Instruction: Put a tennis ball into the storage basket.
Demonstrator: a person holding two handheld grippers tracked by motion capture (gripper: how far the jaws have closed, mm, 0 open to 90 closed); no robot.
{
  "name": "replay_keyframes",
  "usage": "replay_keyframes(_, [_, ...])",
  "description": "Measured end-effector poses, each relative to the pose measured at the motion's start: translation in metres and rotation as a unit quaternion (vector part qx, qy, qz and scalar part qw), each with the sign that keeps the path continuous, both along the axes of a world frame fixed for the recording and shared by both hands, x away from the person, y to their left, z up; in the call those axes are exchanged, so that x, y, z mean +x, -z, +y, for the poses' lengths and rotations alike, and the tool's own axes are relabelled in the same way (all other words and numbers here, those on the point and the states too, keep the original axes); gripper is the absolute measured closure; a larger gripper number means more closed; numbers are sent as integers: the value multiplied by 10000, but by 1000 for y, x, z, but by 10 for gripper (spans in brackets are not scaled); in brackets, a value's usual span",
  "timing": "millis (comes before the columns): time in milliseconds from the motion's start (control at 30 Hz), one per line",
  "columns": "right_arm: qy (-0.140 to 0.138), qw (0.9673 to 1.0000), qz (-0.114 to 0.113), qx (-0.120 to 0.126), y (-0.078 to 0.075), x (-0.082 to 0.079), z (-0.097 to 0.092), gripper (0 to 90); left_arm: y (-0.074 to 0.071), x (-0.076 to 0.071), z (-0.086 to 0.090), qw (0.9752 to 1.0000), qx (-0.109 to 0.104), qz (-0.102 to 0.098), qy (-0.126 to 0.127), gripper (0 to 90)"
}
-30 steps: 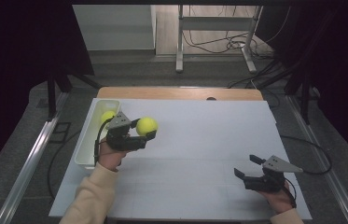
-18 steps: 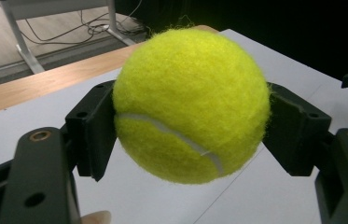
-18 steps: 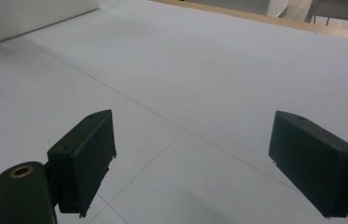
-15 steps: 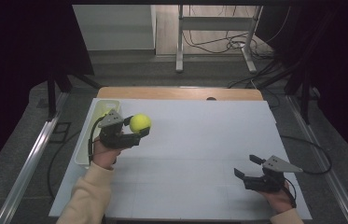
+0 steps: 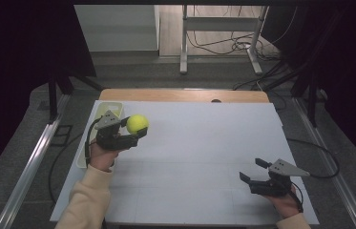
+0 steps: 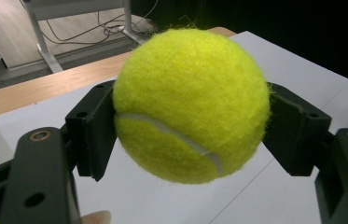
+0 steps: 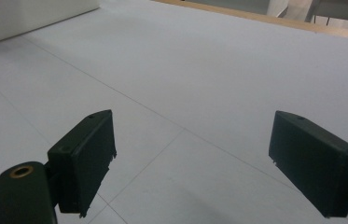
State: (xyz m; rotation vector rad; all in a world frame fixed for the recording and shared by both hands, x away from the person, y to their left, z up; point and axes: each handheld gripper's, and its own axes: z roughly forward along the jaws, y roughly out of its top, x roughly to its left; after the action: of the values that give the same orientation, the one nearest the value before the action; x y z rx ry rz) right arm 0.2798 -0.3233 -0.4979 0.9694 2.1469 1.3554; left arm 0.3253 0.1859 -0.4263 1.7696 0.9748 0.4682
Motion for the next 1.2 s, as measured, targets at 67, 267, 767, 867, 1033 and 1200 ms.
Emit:
replay_keyframes(67, [1, 10000, -2, -4, 0, 0, 0, 150, 0, 0, 2, 10000, 4, 0, -40, 262])
replay_keyframes(267, [9, 10000, 3, 2, 0, 0, 0, 150, 0, 1, 10, 9999, -24, 8, -160, 262])
replay_keyframes(767, [3, 10000, -1, -1, 0, 0, 0, 150, 0, 2, 31, 9990, -124, 52, -437, 262])
replay_keyframes(867, [-1, 10000, -3, -13, 0, 0, 0, 150, 1, 3, 35, 9986, -129, 60, -506, 262])
replay_keyframes(1033, [-5, 10000, 1, -16, 0, 0, 1, 150, 0, 2, 43, 9979, -143, 71, -624, 262])
replay_keyframes(1200, [-7, 10000, -4, -27, 0, 0, 1, 151, -1, 2, 51, 9970, -120, 62, -759, 262])
